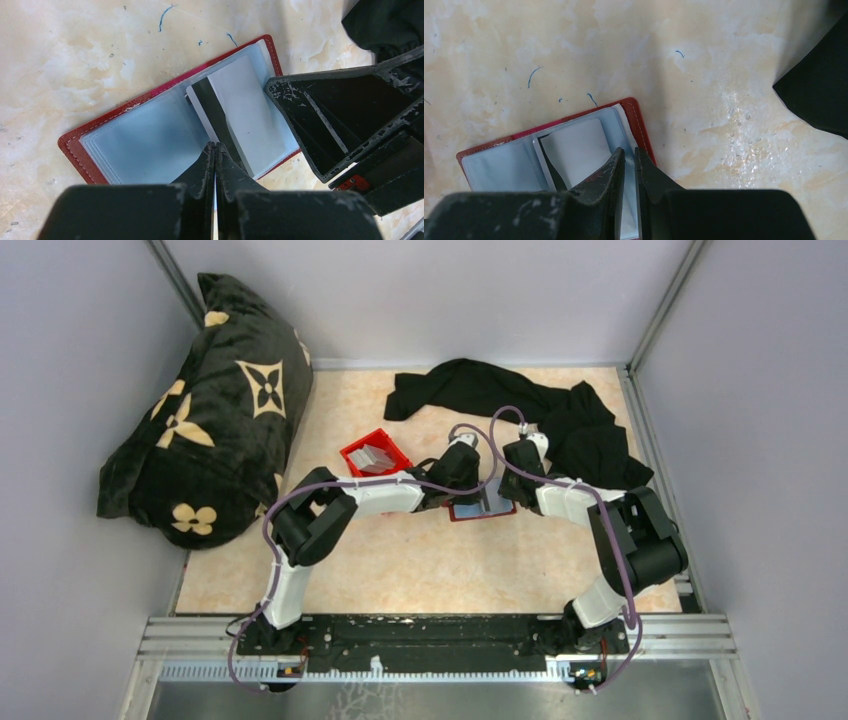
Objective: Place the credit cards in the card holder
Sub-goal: Insert the credit card into the card holder.
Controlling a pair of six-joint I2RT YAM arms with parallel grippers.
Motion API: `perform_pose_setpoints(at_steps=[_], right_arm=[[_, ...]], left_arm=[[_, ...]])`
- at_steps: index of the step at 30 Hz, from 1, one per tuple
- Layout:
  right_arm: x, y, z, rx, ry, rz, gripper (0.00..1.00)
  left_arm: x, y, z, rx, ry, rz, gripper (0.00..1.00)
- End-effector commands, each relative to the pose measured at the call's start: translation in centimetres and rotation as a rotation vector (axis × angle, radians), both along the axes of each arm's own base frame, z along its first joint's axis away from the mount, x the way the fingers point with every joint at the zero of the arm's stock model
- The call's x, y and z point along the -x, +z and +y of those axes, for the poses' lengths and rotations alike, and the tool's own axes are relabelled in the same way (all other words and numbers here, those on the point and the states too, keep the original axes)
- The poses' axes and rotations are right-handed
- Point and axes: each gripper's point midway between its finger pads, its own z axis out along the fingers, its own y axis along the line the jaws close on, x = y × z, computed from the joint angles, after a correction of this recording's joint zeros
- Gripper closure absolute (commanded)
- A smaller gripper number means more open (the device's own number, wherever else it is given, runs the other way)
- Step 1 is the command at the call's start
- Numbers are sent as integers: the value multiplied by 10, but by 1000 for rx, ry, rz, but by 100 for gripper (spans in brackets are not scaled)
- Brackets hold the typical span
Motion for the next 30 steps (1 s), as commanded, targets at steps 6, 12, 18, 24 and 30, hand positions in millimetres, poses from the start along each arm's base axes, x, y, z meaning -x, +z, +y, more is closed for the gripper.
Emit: perform_pose_setpoints(at_steps=[6,12,18,24,30], right_arm=[[20,-13,-1,-6,16,51,81],[17,4,-4,-14,-4,-5,74],[15,21,-11,-13,-38,-67,73],[15,28,-15,-9,-59,-95,74],[17,30,-22,10,-81,-102,77]], left_arm=[[2,6,-5,20,-3,-25,98],[2,5,-4,18,3,-23,99],[1,6,-2,15,11,-30,99],[2,5,-3,19,9,-27,100],[1,6,-2,21,14,-33,100]])
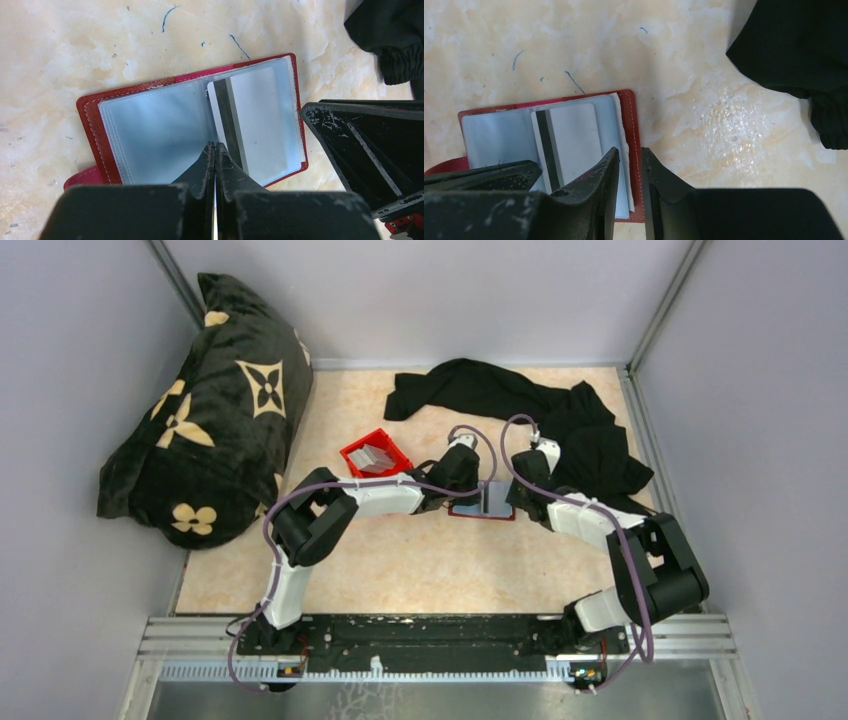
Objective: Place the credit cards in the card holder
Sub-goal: Insert the credit card into the card holder.
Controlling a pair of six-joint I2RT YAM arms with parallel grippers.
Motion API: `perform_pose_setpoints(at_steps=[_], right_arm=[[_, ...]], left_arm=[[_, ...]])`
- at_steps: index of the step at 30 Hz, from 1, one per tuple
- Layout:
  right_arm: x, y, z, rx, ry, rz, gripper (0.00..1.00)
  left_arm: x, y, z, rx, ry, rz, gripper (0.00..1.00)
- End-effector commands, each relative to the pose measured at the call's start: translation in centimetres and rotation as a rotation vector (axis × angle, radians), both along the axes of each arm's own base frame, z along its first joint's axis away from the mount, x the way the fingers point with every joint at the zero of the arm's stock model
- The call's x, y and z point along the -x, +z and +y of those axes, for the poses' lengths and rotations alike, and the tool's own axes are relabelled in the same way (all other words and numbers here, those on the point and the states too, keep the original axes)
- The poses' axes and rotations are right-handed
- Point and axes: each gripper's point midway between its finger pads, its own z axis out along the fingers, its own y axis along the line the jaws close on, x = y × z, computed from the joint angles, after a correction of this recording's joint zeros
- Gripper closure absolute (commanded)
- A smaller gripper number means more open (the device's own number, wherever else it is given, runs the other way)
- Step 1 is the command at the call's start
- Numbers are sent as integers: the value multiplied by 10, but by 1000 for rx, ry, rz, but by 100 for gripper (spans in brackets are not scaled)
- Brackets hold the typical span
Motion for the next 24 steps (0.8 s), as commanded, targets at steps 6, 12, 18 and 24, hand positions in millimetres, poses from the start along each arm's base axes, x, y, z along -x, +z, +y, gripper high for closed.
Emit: perform_pose_setpoints(at_steps=[6,12,18,24], right_arm=[[-4,7,-10,18,-45,-29,80],[-3,-2,-8,23,-39,-3,85],[-2,-11,-9,36,-37,24,86],[-2,-14,-8,37,-33,31,87]], left_arm=[[-2,13,6,6,30,-46,100],[-4,20,11,-8,24,-86,100],[-3,14,4,-27,-27,-80,100],[0,11,-1,-39,-59,-77,100]])
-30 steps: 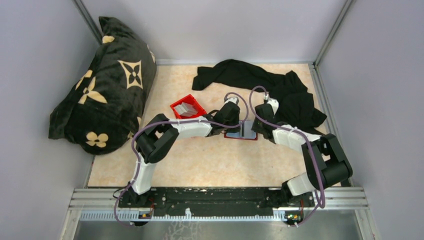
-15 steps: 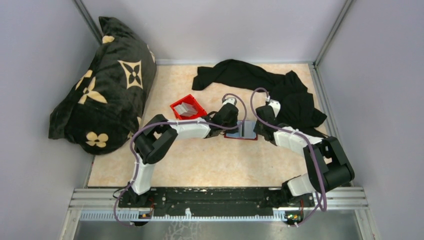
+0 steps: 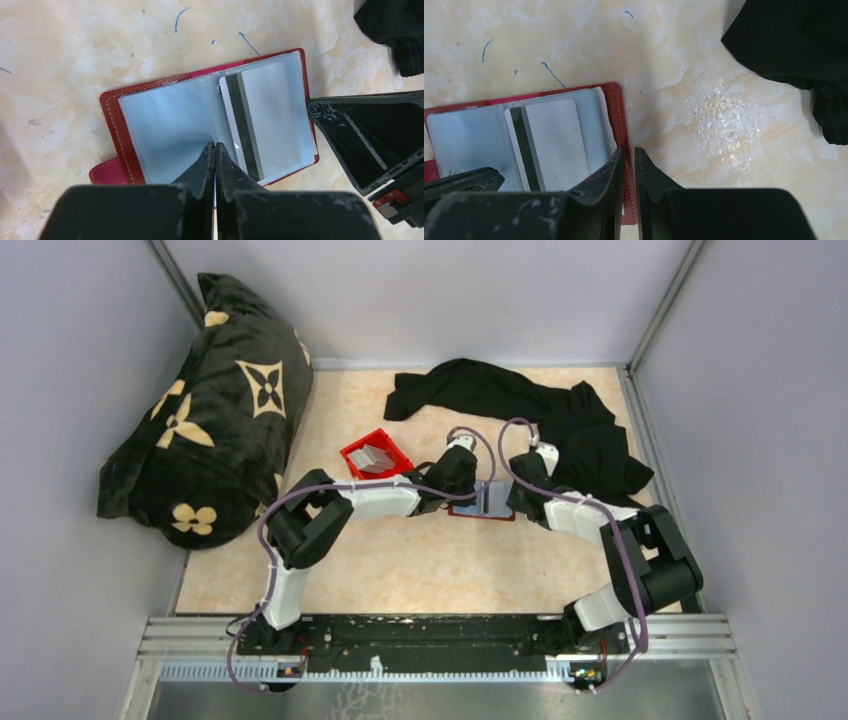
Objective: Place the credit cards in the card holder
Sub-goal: Insert the credit card into the card holder.
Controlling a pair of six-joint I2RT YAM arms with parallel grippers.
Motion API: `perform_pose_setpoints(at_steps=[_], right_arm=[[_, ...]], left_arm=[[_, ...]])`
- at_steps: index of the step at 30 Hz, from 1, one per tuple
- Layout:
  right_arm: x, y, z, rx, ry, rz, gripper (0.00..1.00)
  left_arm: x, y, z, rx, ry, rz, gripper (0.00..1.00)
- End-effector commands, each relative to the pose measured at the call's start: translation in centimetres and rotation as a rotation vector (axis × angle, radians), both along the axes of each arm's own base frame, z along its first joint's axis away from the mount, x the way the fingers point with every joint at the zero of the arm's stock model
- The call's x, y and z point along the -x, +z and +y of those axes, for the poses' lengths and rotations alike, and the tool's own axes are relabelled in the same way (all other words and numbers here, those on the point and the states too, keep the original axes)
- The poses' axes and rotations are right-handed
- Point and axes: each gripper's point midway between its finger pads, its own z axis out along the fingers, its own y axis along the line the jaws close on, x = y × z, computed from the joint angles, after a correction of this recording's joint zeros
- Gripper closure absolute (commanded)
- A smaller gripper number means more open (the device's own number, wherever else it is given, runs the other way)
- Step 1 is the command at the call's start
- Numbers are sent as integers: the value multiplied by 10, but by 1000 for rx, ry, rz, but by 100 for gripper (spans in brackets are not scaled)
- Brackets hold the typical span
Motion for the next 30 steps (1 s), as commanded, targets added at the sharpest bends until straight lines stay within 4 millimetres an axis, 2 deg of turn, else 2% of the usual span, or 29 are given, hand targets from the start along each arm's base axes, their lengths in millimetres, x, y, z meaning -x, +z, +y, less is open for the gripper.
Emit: perform_pose_setpoints(at_steps=[1,9,15,24,30], right_arm=[[-9,3,0,-1,-14,-22,87],[-9,-2,3,-10,0,-6,87],[-8,-3,3,-9,-1,-5,87],[-7,-5,4,-14,2,-1,87],[-7,-5,4,-14,4,-1,87]], left_arm=[[1,8,-16,6,-58,-19,100],[6,3,-30,-23,-111,-17,100],[5,4,-20,-43,-74,-33,100],[5,32,-11,46,-42,-123,100],[6,28,-10,47,-44,-118,100]])
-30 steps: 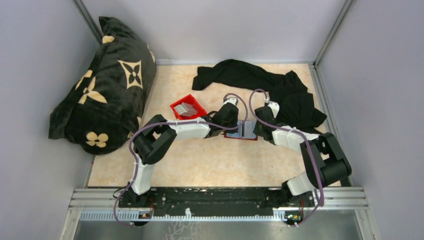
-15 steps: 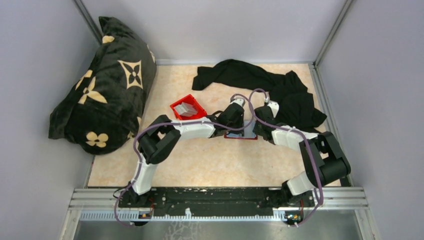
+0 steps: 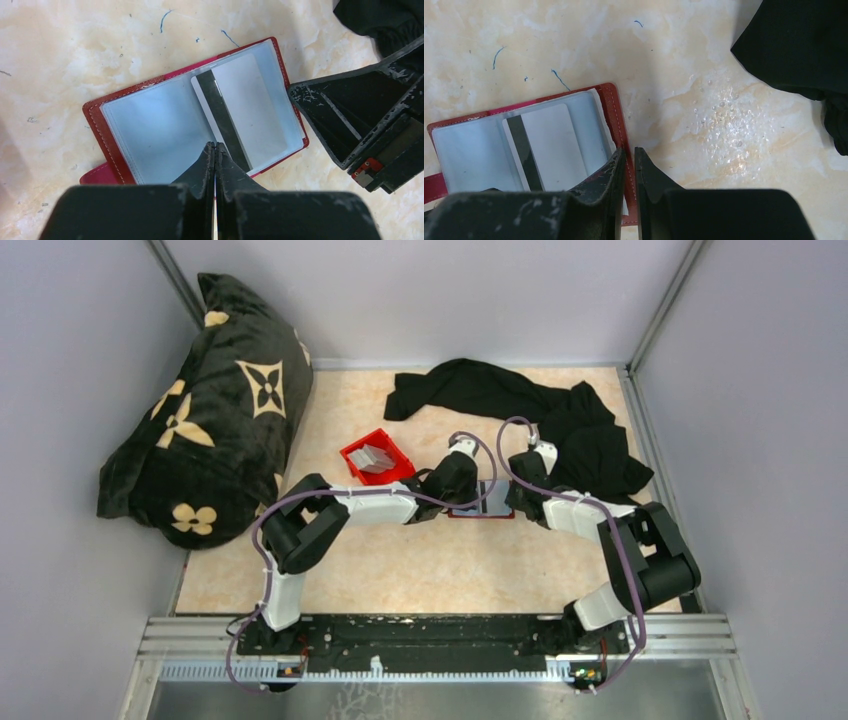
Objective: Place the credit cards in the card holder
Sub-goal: Insert the credit card into the card holder.
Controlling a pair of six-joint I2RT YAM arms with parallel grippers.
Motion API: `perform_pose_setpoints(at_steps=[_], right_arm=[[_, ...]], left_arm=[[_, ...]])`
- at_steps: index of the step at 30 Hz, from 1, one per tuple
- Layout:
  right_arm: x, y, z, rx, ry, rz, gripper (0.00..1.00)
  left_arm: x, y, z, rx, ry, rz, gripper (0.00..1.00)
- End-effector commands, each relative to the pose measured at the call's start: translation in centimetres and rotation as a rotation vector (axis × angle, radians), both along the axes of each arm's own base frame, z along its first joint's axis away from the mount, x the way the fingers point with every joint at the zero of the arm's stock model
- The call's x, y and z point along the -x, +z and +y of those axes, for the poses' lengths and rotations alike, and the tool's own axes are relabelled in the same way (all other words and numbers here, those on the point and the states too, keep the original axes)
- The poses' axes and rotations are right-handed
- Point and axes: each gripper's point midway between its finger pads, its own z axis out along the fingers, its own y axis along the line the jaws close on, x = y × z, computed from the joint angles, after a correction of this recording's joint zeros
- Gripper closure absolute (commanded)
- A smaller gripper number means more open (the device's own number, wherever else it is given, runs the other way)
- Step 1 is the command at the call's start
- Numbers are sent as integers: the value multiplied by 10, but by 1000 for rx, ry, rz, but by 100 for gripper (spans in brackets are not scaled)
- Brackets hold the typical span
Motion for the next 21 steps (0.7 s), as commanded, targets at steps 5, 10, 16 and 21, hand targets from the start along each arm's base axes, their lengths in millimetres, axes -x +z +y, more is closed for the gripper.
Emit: perform_pose_setpoints(at_steps=[5,10,16,21], right_arm=[[1,-5,-1,-1,-2,17,87],[1,-4,-1,0,-3,14,87],[2,-4,-2,2,-4,15,87],[3,-4,-2,1,-5,15,87]], left_arm=[[-2,9,-12,27,-27,-21,100],[-3,0,-10,-11,-19,-3,100],[-3,-7,-6,-46,-3,13,100],[-3,-10,-3,-62,9,18,100]])
